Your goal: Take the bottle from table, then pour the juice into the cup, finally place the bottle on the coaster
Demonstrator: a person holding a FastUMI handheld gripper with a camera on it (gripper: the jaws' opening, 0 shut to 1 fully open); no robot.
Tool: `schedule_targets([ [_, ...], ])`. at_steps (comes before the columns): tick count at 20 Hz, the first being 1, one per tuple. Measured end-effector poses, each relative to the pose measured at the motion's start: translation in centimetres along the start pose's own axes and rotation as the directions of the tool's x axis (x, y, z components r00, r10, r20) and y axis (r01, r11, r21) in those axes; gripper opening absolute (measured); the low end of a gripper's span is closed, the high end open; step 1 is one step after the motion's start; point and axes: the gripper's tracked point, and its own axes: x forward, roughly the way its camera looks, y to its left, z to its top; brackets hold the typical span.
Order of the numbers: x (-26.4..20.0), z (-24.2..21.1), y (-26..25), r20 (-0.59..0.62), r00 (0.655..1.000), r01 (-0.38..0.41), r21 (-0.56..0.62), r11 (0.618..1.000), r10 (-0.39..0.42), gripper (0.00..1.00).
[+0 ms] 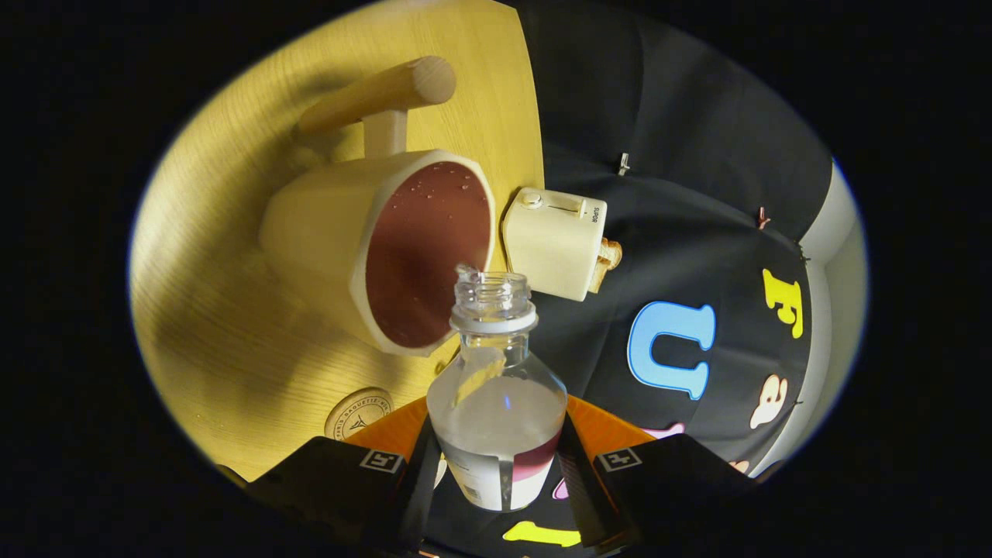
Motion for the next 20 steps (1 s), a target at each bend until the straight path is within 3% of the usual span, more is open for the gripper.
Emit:
schedule_targets([
  [20, 0.6, 0.4, -1.5, 0.037, 0.999, -0.003, -0.195, 0.981, 0.010, 0.75],
])
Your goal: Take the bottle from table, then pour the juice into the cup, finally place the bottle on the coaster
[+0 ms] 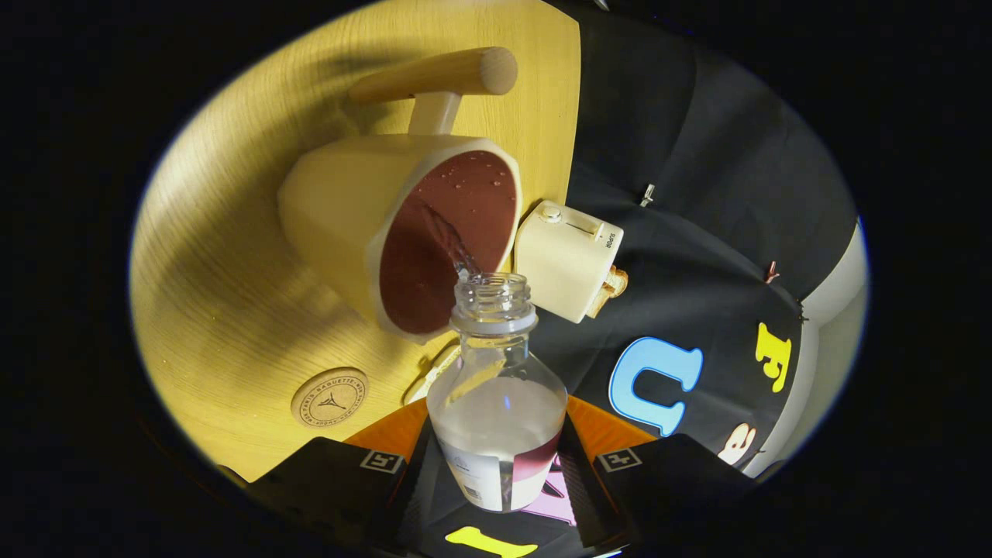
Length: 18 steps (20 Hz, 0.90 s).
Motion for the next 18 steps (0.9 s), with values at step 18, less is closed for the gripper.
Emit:
schedule_targets([
  [18, 1.2, -0.1, -2.0, 0.073, 0.997, 0.017, -0.195, 0.981, -0.003, 0.75],
])
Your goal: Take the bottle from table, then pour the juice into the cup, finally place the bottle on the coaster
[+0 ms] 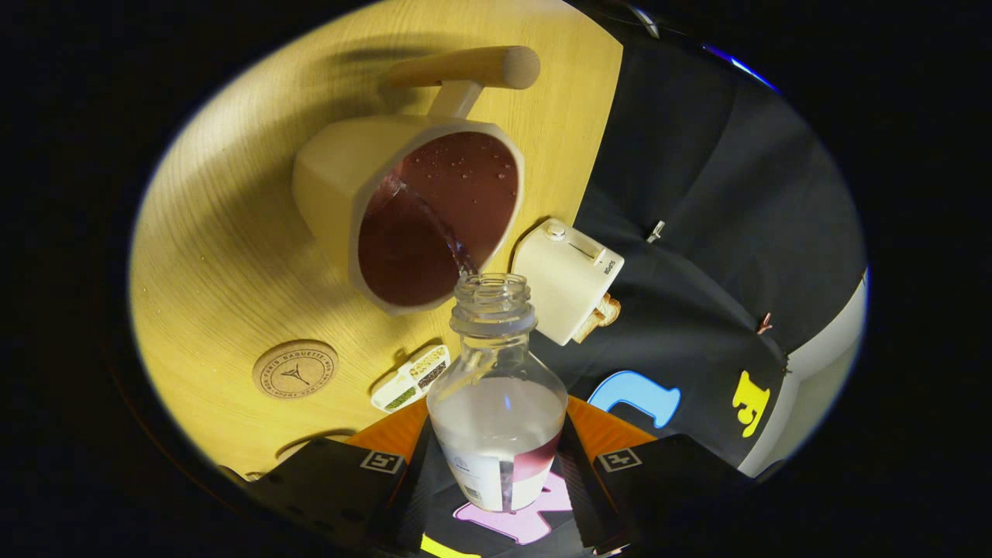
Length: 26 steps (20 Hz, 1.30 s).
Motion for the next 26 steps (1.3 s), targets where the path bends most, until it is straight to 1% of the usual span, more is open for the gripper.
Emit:
schedule_targets([
  [7, 0.4, -0.8, -1.2, 0.018, 1.000, 0.012, -0.077, 0.997, -0.011, 0.75],
  [26, -0.9, -0.5, -1.6, 0.006, 1.000, -0.009, -0.126, 0.992, 0.009, 0.75],
])
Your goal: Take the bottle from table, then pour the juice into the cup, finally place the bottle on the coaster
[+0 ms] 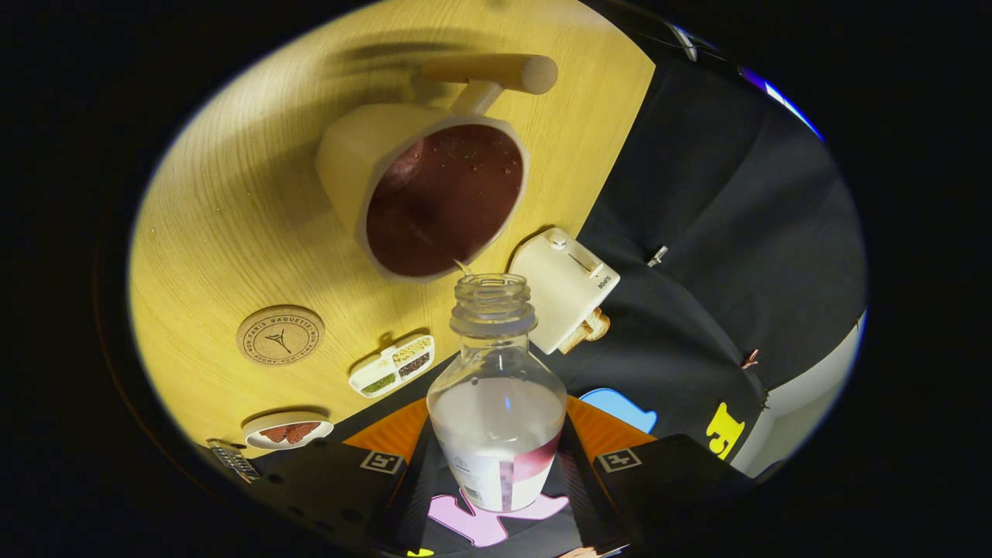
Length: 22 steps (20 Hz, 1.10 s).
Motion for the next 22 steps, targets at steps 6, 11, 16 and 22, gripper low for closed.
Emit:
schedule_targets([
  [6, -0.4, 0.2, -0.4, -0.015, 1.000, -0.013, -0.001, 1.000, 0.013, 0.75],
  [11, -0.7, 0.8, -0.5, -0.034, 0.999, -0.032, 0.007, 0.999, 0.032, 0.75],
  [16, -1.5, 0.7, 0.9, -0.083, 0.993, -0.077, 0.047, 0.996, 0.080, 0.75],
  [22, -2.0, 1.7, 2.1, -0.097, 0.990, -0.091, 0.128, 0.988, 0.103, 0.75],
])
